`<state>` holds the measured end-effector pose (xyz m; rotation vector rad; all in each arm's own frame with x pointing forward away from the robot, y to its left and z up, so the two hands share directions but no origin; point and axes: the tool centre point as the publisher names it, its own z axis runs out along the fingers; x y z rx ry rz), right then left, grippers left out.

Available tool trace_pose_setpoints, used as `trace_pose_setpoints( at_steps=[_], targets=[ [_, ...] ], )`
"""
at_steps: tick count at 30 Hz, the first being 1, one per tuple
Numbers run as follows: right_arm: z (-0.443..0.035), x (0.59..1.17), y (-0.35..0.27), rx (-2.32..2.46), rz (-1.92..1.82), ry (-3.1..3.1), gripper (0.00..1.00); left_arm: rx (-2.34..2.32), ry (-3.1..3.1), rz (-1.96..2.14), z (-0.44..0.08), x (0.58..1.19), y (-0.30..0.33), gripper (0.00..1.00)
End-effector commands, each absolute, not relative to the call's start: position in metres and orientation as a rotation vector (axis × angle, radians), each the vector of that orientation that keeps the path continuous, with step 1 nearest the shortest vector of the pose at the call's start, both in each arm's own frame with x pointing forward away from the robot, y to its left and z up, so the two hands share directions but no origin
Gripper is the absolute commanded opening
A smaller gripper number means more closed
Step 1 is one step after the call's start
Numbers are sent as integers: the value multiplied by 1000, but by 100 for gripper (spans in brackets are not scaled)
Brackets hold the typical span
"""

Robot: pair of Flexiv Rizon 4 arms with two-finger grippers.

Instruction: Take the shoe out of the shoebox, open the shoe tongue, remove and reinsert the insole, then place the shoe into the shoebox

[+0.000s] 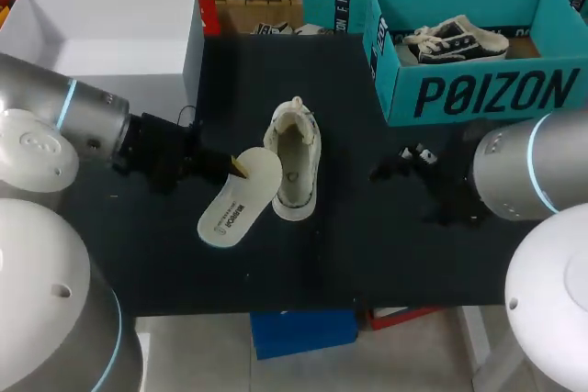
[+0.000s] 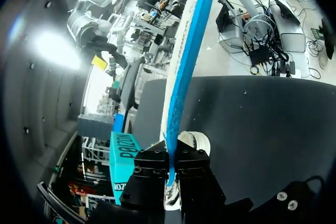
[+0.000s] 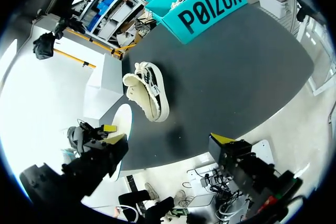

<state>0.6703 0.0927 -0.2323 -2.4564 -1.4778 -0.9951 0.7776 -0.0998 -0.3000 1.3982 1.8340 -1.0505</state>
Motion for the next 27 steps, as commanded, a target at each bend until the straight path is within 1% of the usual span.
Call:
trace_pose_setpoints(
  at_steps=[1,14,27],
  targets=[
    [-235,670,98,-2499,-1044,-1469,100,1503,1887,-1025,-306,790,-110,0],
    [-235,670,98,-2499,-1044,-1469,100,1662,1883,-978,-321,806,-137,0],
    [-235,670,98,-2499,-1044,-1469,100,1715,1918,-930,-338,823,-148,0]
  ],
)
